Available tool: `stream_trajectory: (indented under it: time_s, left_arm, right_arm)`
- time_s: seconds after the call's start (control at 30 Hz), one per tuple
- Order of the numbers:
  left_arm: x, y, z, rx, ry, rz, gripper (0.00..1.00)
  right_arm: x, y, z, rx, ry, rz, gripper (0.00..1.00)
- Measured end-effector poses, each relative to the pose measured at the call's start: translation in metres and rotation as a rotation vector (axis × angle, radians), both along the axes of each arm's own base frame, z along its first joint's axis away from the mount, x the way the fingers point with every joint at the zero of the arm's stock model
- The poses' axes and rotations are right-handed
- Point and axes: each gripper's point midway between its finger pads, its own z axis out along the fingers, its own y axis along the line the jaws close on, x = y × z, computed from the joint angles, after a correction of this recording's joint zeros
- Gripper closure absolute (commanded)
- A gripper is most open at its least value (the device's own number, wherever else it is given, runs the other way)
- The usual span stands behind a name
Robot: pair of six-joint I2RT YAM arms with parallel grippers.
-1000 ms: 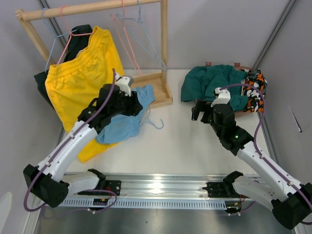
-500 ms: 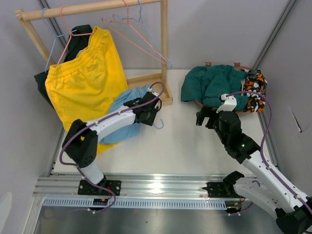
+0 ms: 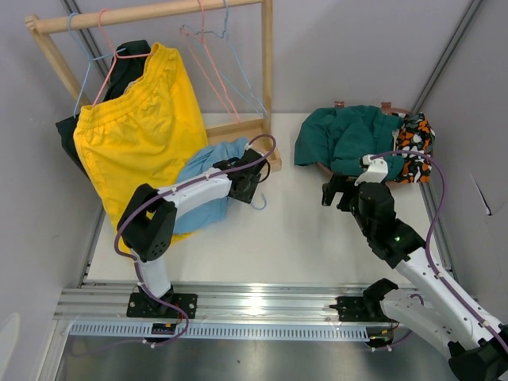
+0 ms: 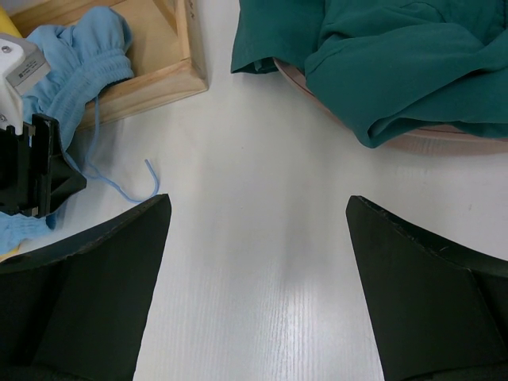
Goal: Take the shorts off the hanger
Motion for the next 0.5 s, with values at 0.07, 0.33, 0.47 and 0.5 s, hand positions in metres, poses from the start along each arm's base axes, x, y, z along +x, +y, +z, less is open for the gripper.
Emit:
stream_trajectory:
  time_s: [0.07, 0.33, 0.47, 0.5]
  left_arm:
    - [0.0, 0.001, -0.001, 0.003, 0.001, 0.0, 0.5]
    - [0.001, 0.008, -0.013, 0.023, 0.026, 0.015, 0.54]
    - [0.002, 0.015, -0.029, 0.047, 0.06, 0.031, 0.54]
    - [0.002, 0.017, -0.031, 0.051, 0.066, 0.036, 0.57]
  right_arm:
    - [0.0, -0.001, 0.0, 0.0, 0.0, -0.003, 0.01]
    - [0.001, -0.003, 0.0, 0.001, 0.001, -0.009, 0.01]
    - [0.001, -0.004, 0.0, 0.002, 0.002, -0.01, 0.01]
    - [0.002, -0.004, 0.0, 0.003, 0.002, -0.011, 0.01]
